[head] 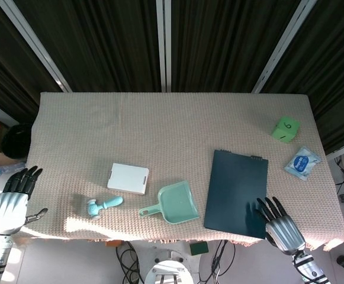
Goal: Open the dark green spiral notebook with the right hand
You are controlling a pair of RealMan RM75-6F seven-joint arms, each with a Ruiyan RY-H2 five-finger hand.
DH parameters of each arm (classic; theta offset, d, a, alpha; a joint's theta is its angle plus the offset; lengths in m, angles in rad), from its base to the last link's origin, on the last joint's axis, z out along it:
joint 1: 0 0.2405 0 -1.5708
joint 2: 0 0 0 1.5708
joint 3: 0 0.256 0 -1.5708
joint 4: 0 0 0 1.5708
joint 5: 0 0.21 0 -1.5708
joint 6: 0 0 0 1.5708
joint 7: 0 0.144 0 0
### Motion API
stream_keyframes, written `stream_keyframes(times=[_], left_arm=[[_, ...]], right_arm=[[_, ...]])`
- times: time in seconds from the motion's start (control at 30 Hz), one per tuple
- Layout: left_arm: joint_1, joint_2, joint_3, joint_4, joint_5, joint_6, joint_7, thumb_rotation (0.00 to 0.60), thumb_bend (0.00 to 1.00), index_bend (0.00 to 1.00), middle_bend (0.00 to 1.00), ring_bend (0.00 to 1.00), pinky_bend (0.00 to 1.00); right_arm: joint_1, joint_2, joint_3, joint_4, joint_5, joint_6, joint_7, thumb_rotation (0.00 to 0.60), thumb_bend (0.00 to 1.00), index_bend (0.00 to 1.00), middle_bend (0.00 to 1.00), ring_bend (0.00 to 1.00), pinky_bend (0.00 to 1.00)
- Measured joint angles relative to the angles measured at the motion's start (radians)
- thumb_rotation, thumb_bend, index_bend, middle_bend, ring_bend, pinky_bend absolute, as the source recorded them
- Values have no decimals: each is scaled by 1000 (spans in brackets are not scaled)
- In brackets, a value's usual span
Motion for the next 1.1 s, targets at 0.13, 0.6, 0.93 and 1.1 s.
stream_keyframes(times=[0.13,0.6,0.93,1.1], left_arm=[[-2,-2,-2,5,-2,-5,-4,600,60,72,54,59,121],[-7,-10,-5,26,-15,-22,-25,600,60,71,54,59,121],[-9,-7,-8,31,-21,-25,-32,600,60,71,54,59,122],[-11,-10,-8,34,-22,-29,-31,600,60,72,54,59,121]], right_arm=[[3,-2,2,-4,-3,7,9,600,326,235,0,0,0],[19,-45,16,29,4,-5,23,600,448,207,0,0,0],[26,-57,40,44,34,-3,27,600,464,179,0,0,0],[44,-64,41,41,32,-27,13,600,463,179,0,0,0]])
